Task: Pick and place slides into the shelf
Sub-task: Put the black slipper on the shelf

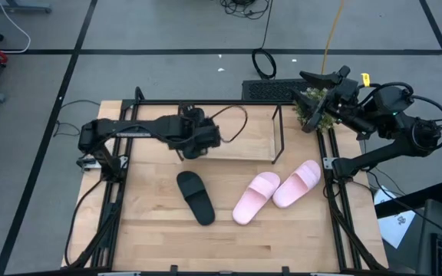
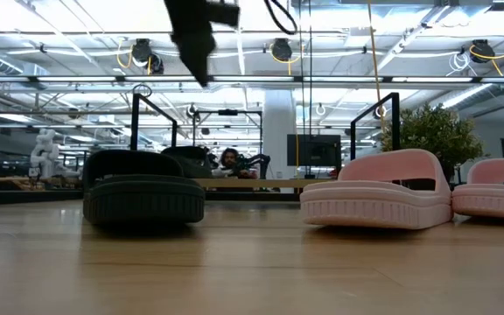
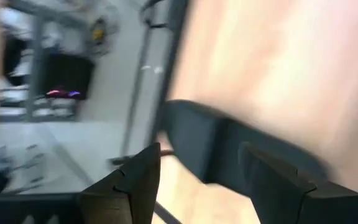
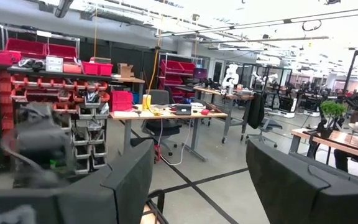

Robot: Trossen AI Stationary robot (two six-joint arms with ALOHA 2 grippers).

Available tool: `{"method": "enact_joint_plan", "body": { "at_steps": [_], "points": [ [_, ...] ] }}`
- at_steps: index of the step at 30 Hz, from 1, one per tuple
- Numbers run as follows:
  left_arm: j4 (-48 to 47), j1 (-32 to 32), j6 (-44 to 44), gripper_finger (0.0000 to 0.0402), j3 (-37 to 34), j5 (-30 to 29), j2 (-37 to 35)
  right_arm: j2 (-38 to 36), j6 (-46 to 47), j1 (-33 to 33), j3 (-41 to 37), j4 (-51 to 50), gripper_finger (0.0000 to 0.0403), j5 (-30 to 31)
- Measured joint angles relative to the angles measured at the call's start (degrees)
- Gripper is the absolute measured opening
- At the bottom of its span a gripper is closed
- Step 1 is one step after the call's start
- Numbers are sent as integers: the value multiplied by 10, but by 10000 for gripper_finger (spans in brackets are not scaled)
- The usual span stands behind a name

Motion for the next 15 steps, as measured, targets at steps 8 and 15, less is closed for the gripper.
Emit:
{"method": "enact_joint_plan", "body": {
  "at_steps": [8,15],
  "points": [
    [-7,-126,-129,198,11,114,-16,0,-54,0,0,1,247,1],
    [7,-217,-327,181,11,201,7,0,-69,0,0,-1,247,-1]
  ]
}}
